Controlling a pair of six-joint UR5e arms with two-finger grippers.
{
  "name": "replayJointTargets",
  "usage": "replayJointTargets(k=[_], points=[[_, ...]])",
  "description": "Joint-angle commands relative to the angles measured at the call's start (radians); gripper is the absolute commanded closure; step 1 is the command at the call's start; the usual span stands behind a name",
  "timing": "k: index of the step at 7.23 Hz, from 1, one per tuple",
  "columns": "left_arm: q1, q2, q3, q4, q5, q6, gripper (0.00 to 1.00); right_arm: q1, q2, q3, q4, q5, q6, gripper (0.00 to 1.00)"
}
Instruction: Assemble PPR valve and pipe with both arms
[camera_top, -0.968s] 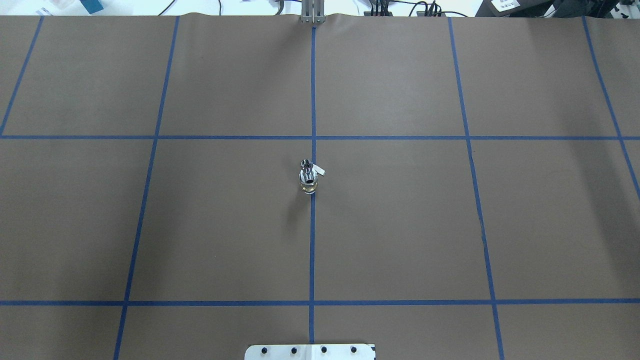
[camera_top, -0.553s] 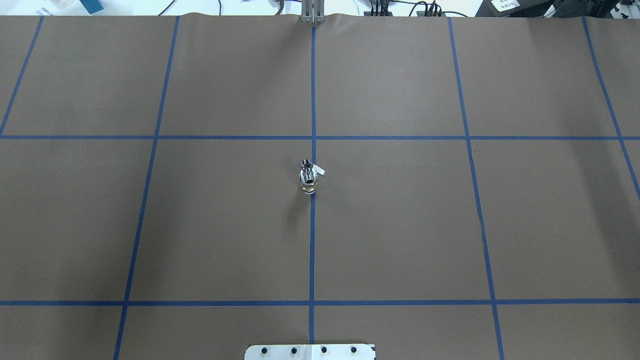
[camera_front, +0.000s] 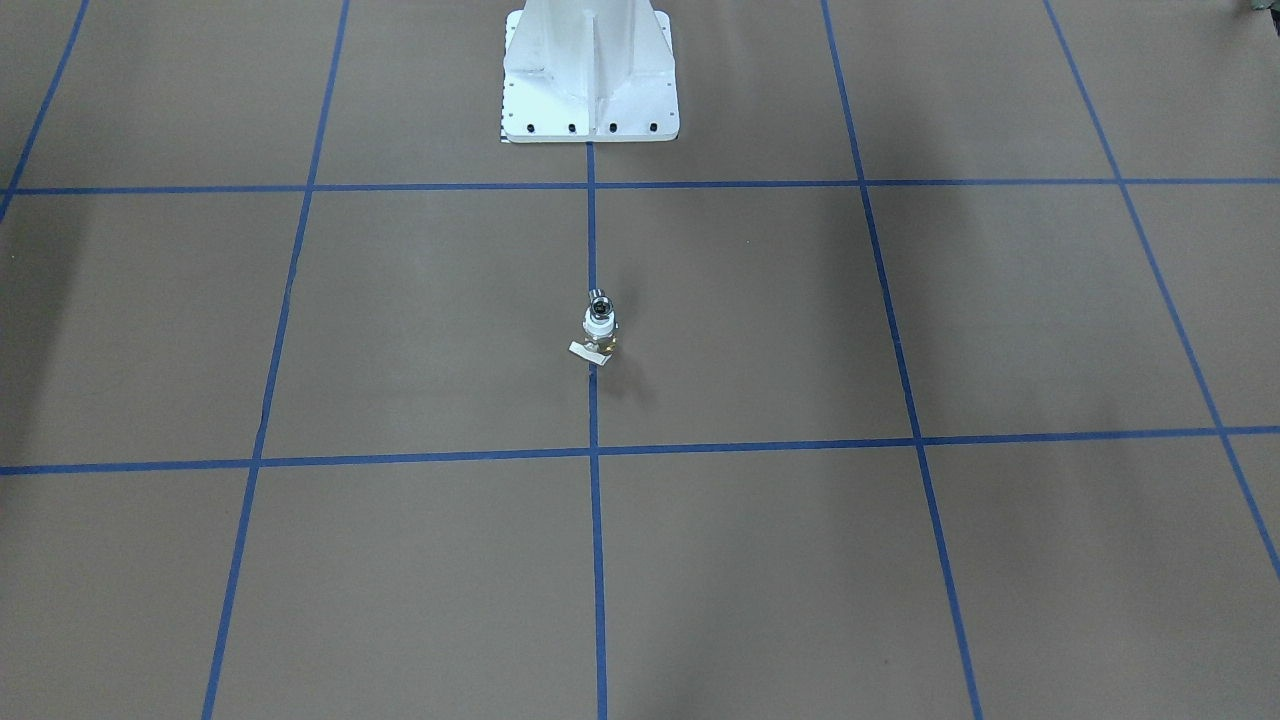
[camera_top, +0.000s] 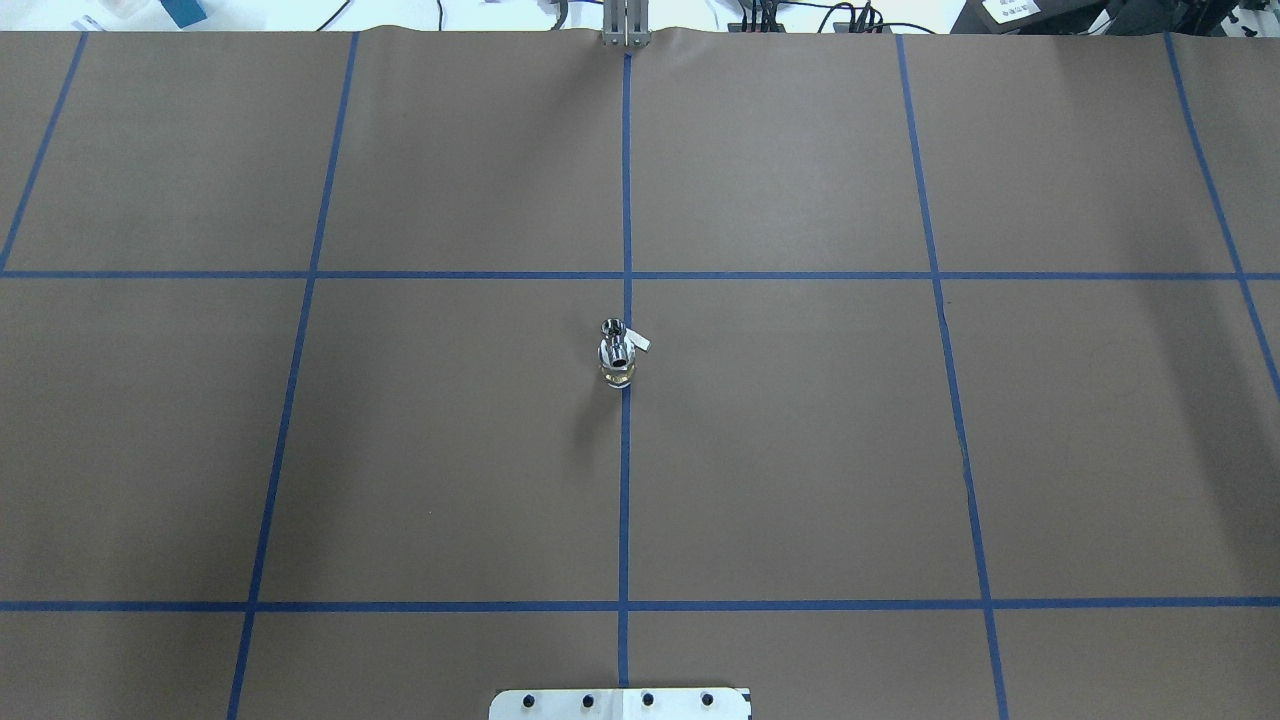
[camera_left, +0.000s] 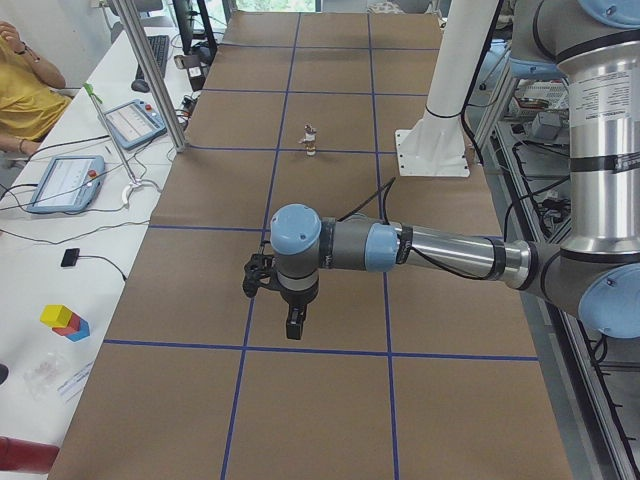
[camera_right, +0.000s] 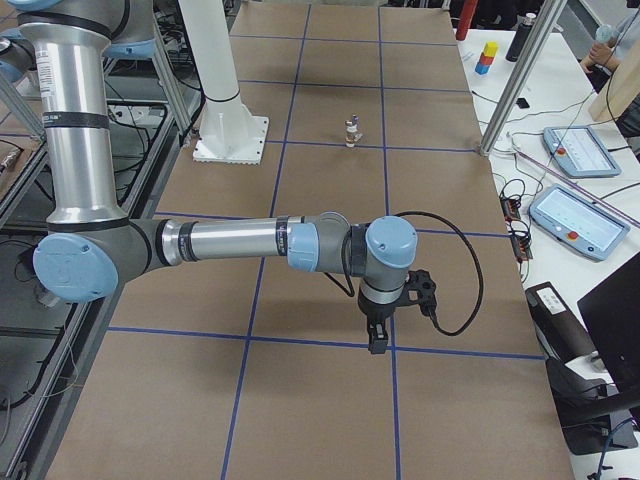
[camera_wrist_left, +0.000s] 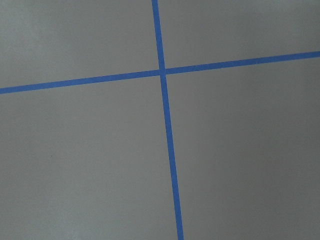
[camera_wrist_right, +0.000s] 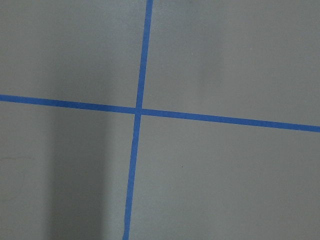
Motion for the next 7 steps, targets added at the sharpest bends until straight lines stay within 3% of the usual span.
replayJointTargets(k=[1,7], points=[[0.001,0.009,0.005,0.000,0.000,0.001,0.00,0.000,0.000,0.001,0.000,0.007,0.001,0.00],[-0.001,0.035,0.010,0.000,0.001,0.001,0.00,-0.001,-0.045,0.044,-0.002,0.012,0.005,0.00]])
